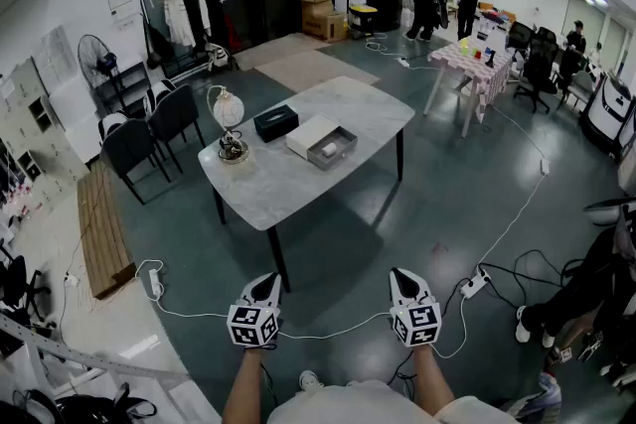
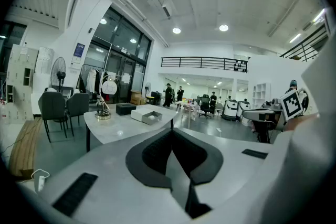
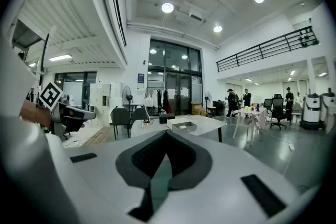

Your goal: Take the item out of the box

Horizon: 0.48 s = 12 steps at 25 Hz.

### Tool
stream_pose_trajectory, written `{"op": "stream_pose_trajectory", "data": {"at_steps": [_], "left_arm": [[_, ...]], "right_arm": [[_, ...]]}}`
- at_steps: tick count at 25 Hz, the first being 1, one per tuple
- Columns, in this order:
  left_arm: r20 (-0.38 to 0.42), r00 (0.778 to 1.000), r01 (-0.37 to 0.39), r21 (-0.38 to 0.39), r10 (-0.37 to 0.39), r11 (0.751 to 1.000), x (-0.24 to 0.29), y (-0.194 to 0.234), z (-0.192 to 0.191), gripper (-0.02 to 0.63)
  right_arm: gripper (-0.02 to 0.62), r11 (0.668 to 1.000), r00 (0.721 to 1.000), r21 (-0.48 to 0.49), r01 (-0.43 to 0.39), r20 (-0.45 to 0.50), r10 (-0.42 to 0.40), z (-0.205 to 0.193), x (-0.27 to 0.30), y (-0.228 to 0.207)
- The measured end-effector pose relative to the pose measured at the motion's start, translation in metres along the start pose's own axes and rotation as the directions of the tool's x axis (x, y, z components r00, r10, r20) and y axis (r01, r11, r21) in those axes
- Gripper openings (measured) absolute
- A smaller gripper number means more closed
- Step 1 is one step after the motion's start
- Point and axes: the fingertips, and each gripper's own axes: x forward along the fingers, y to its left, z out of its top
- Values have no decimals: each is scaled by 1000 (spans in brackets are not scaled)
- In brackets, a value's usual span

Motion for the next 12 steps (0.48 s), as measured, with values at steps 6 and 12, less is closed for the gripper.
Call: {"op": "stream_pose_trajectory", "data": {"at_steps": [6, 12], "left_arm": [[-4, 1000, -1, -3, 1, 1000, 1, 6, -3, 17], [-2, 1000, 6, -12, -6, 1000, 2, 12, -4, 17]], "right_arm": [[2, 1000, 1000, -5, 0, -7, 0, -3, 5, 4], [2, 1000, 1000, -5, -1, -3, 1, -1, 8, 9]]}}
